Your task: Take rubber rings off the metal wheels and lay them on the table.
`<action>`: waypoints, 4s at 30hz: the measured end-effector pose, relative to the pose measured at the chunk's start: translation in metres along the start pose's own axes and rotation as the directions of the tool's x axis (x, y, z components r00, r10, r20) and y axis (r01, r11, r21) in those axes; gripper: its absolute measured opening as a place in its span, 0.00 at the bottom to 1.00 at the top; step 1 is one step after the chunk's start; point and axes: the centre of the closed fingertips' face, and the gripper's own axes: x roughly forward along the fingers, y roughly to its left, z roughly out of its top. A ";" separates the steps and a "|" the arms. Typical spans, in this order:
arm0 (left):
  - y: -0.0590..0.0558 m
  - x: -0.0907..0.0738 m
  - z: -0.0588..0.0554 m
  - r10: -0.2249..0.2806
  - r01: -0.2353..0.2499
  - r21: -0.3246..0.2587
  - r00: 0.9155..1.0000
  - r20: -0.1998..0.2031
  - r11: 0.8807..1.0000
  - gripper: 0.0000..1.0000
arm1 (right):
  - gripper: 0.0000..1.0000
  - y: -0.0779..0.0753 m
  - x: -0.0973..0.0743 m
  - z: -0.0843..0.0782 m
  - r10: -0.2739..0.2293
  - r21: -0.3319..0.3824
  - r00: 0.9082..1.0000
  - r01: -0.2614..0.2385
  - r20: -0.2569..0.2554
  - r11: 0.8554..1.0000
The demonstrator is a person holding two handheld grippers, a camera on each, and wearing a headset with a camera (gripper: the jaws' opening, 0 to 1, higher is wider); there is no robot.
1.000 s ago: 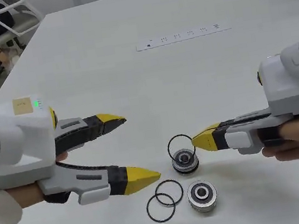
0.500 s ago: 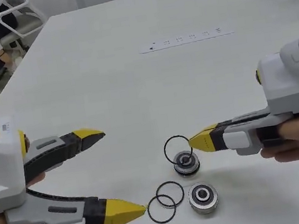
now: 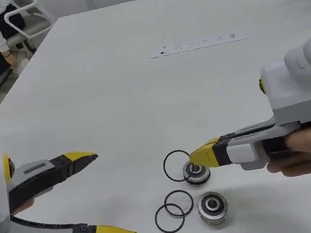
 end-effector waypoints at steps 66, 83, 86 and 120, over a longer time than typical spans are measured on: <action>-0.009 0.007 -0.013 -0.045 0.044 -0.044 0.998 -0.037 0.998 0.89 | 0.06 -0.007 0.032 -0.055 -0.059 -0.129 0.969 0.029 -0.240 0.991; -0.008 0.007 -0.009 -0.044 0.043 -0.038 0.999 -0.032 0.998 0.87 | 0.11 -0.014 0.017 -0.029 -0.074 -0.123 0.988 0.057 -0.138 0.991; -0.009 0.008 -0.008 -0.047 0.046 -0.027 0.998 -0.034 0.999 0.87 | 0.13 -0.014 0.015 -0.026 -0.074 -0.119 0.990 0.060 -0.123 0.991; 0.014 0.028 0.088 -0.017 0.006 0.183 0.998 0.055 0.983 0.69 | 0.22 -0.051 -0.008 -0.032 -0.145 -0.178 0.983 0.124 -0.108 0.976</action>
